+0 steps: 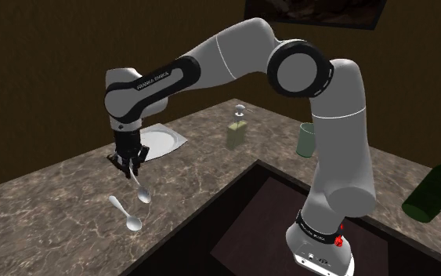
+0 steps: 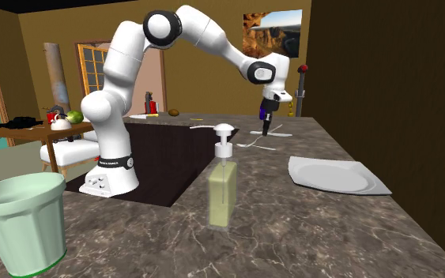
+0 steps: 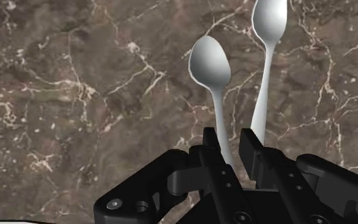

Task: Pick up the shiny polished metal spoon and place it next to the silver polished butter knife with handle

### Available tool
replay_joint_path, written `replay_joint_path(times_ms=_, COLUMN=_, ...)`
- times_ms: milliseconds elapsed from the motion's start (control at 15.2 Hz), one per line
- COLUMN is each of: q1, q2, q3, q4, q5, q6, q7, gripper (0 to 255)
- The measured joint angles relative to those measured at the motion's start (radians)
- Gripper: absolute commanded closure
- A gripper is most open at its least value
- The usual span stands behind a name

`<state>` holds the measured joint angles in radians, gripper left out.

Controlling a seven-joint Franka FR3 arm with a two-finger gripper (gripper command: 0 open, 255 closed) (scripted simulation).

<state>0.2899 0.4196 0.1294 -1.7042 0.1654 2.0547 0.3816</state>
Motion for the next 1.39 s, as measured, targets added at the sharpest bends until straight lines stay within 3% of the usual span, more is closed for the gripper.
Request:
replay_joint_path(times_ms=264, q1=0.054, q2=0.085, q3=0.014, q4=0.132, q5=-0.018, q6=-0.035, q7=0.076, gripper=255)
replay_joint_path(times_ms=660, q1=0.149, q2=0.289, q3=0.025, q4=0.454, q5=-0.053, q6=-0.134, q7=0.190, gripper=255)
replay_joint_path(times_ms=858, q1=0.203, q2=0.419, q3=0.027, q4=0.681, q5=-0.071, q6=-0.222, q7=0.246, gripper=255)
replay_joint_path(times_ms=990, q1=0.241, q2=0.556, q3=0.025, q4=0.916, q5=-0.084, q6=-0.313, q7=0.277, gripper=255)
replay_joint_path(times_ms=1188, q1=0.251, q2=0.596, q3=0.024, q4=0.954, q5=-0.087, q6=-0.312, q7=0.282, gripper=255)
replay_joint_path(times_ms=1386, q1=0.250, q2=0.598, q3=0.023, q4=0.917, q5=-0.086, q6=-0.272, q7=0.278, gripper=255)
